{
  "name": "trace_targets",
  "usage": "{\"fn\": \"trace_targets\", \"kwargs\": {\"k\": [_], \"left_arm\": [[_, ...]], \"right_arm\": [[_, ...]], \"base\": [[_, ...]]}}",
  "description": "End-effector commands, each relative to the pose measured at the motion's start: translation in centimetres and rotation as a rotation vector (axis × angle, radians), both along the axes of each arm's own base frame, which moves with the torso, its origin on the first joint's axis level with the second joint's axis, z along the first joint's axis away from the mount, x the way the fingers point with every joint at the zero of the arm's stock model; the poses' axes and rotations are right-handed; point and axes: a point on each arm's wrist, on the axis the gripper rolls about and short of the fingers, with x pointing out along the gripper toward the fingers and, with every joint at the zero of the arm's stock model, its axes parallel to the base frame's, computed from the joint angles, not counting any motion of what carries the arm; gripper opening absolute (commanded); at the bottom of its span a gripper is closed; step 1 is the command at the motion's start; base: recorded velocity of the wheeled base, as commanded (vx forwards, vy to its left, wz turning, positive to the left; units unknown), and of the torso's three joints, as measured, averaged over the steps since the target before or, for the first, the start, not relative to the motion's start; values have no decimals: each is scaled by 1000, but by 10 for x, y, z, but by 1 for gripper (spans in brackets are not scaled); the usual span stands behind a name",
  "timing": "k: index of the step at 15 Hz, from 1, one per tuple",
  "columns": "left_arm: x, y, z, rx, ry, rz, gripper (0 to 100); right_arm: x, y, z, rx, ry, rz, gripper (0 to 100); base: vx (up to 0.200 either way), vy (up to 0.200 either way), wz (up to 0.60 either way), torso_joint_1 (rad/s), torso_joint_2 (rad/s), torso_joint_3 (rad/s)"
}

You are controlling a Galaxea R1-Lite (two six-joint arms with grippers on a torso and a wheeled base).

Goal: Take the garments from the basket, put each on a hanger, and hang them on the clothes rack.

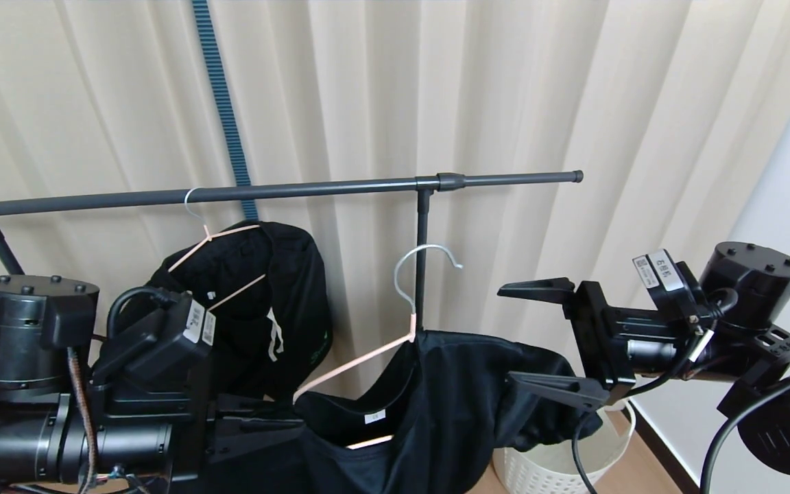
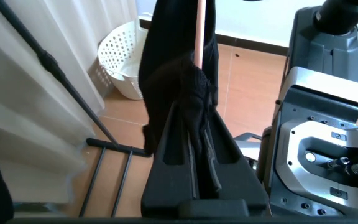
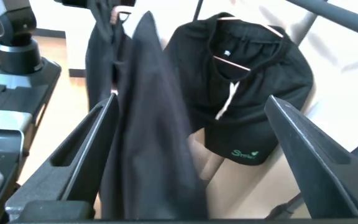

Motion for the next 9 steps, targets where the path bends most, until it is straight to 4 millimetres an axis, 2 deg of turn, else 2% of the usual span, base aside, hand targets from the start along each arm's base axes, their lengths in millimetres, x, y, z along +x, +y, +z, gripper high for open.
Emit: {"fn": "trace_targets", "kwargs": {"k": [1, 4, 6, 9], "left_arm": [[-13, 11, 6, -15, -40, 30, 0], [-24, 18, 3, -14, -44, 48, 0], [-31, 24, -2, -18, -54, 70, 0], [-28, 29, 0, -30, -100, 109, 0]], "right_arm": [[3, -2, -1, 0, 1, -9, 100], [6, -4, -2, -1, 4, -18, 100], [14, -1, -14, -11, 36, -18, 100], [18, -1, -19, -15, 51, -21, 100]], "base": [[0, 0, 0, 0, 0, 0], [0, 0, 0, 0, 0, 0], [0, 0, 0, 0, 0, 0], [0, 0, 0, 0, 0, 0]]}}
